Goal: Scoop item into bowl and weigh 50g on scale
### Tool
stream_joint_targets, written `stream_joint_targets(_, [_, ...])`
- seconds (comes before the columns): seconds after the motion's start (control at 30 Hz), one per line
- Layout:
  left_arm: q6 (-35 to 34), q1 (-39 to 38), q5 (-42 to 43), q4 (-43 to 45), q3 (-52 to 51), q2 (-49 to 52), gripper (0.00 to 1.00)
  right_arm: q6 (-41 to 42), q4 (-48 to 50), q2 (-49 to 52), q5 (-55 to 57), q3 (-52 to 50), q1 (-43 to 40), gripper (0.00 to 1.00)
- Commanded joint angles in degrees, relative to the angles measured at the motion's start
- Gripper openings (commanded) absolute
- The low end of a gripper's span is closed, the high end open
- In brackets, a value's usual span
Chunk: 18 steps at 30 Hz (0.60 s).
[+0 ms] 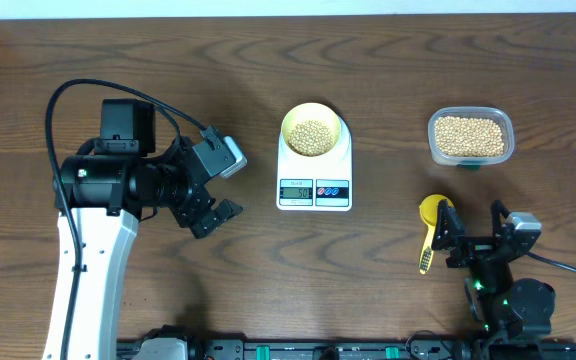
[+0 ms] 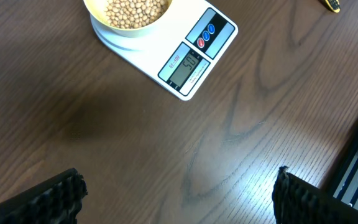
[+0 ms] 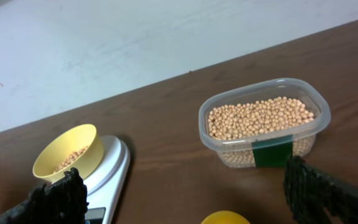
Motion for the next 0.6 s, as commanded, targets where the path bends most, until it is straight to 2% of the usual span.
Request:
stream_joint_targets(0.0, [0.5, 0.3, 0.5, -0.2, 0.3, 0.2, 0.98, -0.6, 1.5, -0.3, 0.4, -1.6, -0.2, 0.99])
stream_joint_targets(0.57, [0.5, 0.3, 0.5, -0.2, 0.3, 0.2, 0.98, -1.2, 3.1, -0.3, 1.1, -2.6, -0.1, 0.99])
